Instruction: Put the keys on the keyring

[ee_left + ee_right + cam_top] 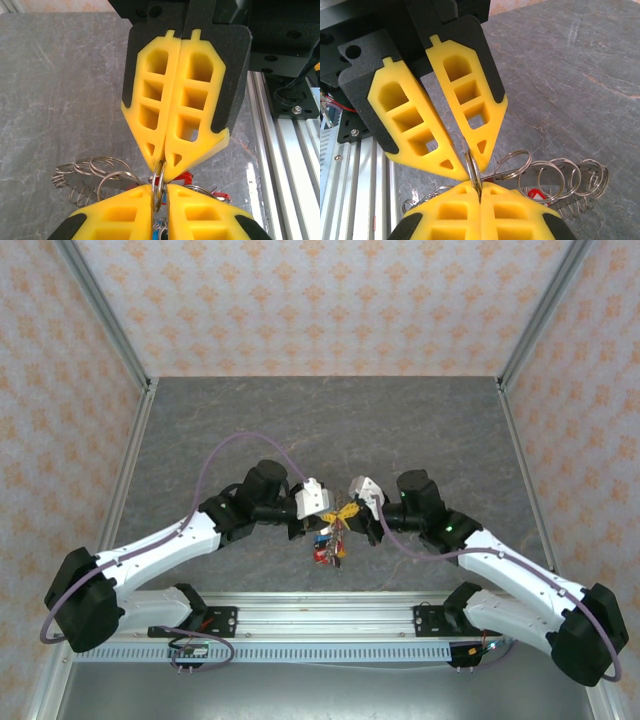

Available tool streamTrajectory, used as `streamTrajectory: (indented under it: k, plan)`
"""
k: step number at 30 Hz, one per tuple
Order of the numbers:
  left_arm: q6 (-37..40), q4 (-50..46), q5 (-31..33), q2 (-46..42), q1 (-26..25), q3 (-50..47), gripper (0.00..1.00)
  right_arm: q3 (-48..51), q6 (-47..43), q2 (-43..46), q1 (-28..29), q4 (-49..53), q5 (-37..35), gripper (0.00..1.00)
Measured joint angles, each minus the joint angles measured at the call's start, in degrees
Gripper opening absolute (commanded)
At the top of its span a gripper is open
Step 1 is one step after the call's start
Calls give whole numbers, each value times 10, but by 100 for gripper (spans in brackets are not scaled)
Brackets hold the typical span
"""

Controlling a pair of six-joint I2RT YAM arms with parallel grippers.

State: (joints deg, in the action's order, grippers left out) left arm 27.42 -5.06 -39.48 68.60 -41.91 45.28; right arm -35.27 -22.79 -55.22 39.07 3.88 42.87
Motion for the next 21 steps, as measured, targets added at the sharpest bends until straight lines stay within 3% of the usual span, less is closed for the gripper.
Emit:
streamTrajectory:
  k: [5,11,14,21]
  plan:
    - [15,-27,9,1,0,15,13,-25,-15,-12,9,30,-6,0]
    - [29,-50,9,6,-1,23,0,-56,-39,-17,30,91,-40,0]
    - [30,-50,8,6,-4,25,0,-68,-48,-17,35,112,-51,0]
    - [9,-27,4,5,-4,18,0,-68,-53,-14,37,113,-65,11]
